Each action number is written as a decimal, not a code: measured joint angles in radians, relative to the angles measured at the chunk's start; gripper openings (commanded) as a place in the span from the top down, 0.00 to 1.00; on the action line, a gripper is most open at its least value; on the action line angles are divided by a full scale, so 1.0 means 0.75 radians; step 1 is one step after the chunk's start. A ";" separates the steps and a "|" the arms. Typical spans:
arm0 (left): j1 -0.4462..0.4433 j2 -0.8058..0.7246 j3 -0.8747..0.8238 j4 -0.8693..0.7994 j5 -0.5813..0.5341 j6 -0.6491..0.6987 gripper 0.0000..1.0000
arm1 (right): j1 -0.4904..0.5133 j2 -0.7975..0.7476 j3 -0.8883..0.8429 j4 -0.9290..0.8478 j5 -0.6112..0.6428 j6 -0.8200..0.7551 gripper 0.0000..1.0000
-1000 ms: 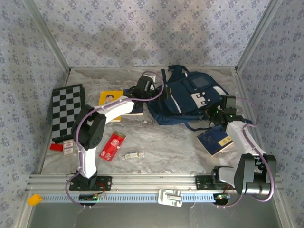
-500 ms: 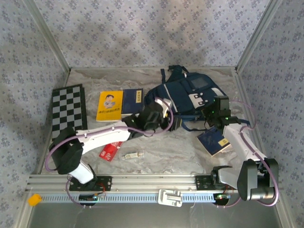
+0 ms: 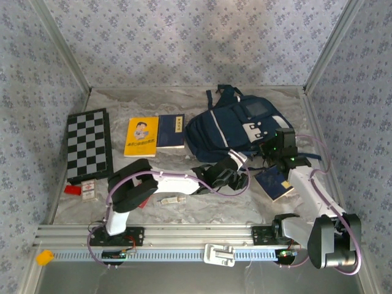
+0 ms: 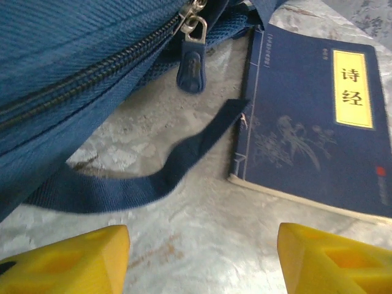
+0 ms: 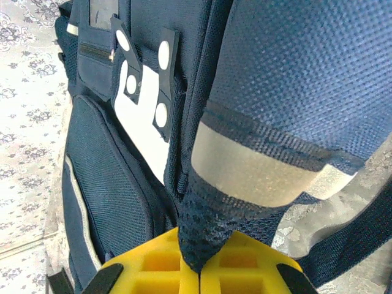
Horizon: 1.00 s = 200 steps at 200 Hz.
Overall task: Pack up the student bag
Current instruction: Unzip the student bag at the center of the table.
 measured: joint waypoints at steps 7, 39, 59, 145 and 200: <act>0.002 0.027 0.016 0.022 -0.012 0.016 0.36 | -0.001 -0.004 -0.002 0.000 -0.001 0.005 1.00; 0.008 0.112 0.080 0.106 -0.080 0.106 0.37 | -0.001 -0.044 -0.025 0.008 -0.004 0.008 1.00; 0.026 0.123 0.087 0.142 -0.080 0.158 0.37 | -0.003 -0.077 -0.050 0.020 -0.004 0.015 1.00; 0.135 0.124 0.059 0.258 -0.085 0.287 0.38 | 0.120 -0.101 -0.085 0.104 0.049 0.106 1.00; 0.093 0.175 0.059 0.358 -0.306 0.228 0.47 | 0.175 -0.100 -0.084 0.108 0.106 0.144 1.00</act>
